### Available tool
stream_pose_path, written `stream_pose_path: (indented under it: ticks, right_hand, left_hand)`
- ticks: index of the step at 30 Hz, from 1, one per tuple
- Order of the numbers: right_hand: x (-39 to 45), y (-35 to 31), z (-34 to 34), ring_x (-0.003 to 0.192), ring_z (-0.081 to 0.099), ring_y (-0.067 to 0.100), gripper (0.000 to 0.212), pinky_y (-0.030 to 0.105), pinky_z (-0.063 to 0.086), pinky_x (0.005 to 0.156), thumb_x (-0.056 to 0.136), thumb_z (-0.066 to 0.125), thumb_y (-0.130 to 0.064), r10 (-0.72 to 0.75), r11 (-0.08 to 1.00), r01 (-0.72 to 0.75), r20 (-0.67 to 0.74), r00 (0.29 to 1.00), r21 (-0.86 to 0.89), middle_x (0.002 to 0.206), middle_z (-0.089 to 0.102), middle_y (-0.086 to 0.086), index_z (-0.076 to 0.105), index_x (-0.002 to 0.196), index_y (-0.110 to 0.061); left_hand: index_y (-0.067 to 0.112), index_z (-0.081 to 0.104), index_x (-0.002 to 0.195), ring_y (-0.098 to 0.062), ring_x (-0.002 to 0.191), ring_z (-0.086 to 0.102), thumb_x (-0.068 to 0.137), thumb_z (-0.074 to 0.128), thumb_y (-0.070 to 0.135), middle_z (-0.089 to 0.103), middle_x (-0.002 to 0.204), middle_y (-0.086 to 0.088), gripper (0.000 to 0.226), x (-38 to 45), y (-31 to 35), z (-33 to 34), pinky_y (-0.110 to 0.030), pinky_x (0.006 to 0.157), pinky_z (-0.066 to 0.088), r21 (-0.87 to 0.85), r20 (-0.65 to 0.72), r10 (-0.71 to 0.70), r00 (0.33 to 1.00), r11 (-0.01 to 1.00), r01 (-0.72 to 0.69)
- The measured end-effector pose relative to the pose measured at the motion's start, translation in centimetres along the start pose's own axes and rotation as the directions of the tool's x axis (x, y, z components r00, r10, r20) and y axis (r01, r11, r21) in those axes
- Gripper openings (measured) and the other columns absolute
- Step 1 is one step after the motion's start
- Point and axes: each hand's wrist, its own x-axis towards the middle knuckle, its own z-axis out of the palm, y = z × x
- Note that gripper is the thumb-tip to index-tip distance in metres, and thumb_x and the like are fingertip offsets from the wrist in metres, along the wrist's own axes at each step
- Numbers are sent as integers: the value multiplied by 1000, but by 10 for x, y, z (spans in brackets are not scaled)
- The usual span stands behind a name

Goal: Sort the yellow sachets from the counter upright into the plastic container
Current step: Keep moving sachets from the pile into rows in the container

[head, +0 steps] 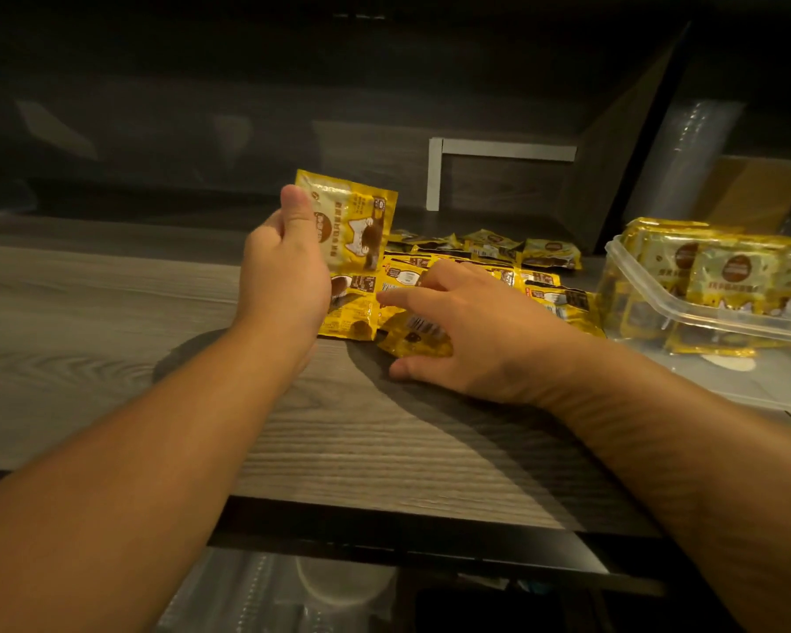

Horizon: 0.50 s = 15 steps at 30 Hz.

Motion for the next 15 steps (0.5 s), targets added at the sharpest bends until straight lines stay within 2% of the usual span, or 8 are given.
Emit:
stream_pose_path:
  ticks: [3, 6, 9, 12, 14, 15]
  right_hand:
    - [-2, -4, -1, 122, 44, 16, 59, 30, 44, 92, 90, 57, -50, -44, 999, 44, -59, 997, -1, 135, 44, -8, 33, 144, -47]
    - [-5, -6, -6, 119, 49, 17, 50, 32, 48, 92, 94, 52, -30, -71, 997, 71, -62, 996, -7, 133, 51, -7, 41, 142, -41]
    - [-8, -5, -8, 122, 49, 17, 43, 37, 46, 98, 98, 44, -19, -100, 995, 100, -97, 990, 2, 135, 54, -7, 50, 137, -37]
    - [-12, -5, -11, 120, 53, 19, 47, 36, 49, 91, 100, 43, -11, -23, 994, 46, -235, 972, 94, 137, 54, -5, 46, 137, -40]
    - [-13, -4, -12, 113, 57, 20, 51, 34, 52, 84, 98, 46, -2, 66, 984, 2, -379, 923, 178, 131, 57, -2, 48, 133, -40]
    - [-14, -2, -11, 107, 59, 20, 50, 34, 55, 81, 96, 47, 1, 124, 960, 11, -460, 879, 279, 124, 60, 0, 54, 125, -38]
  left_hand:
    - [34, 51, 92, -20, 92, 72, 99, 35, 57, 70, 101, 2, 29, -2, 6, 1, -44, 75, 62, -200, 46, -146, 988, 968, 152]
    - [32, 50, 91, -22, 88, 72, 99, 40, 55, 69, 99, 1, 26, -5, 8, 2, -48, 77, 62, -246, 83, -173, 981, 951, 188]
    - [31, 50, 93, -24, 89, 72, 98, 42, 55, 69, 101, -1, 26, -5, 8, 3, -47, 75, 62, -244, 107, -173, 979, 950, 195]
    - [30, 51, 97, -25, 89, 73, 98, 45, 52, 69, 104, -2, 23, -5, 8, 3, -45, 74, 62, -234, 128, -174, 976, 951, 200]
    - [31, 53, 98, -23, 88, 74, 98, 47, 49, 70, 104, -1, 19, -6, 7, 3, -44, 74, 62, -217, 144, -159, 977, 958, 188]
    - [31, 54, 99, -23, 88, 74, 99, 48, 48, 70, 105, -1, 18, -6, 6, 3, -44, 74, 62, -209, 159, -147, 976, 961, 179]
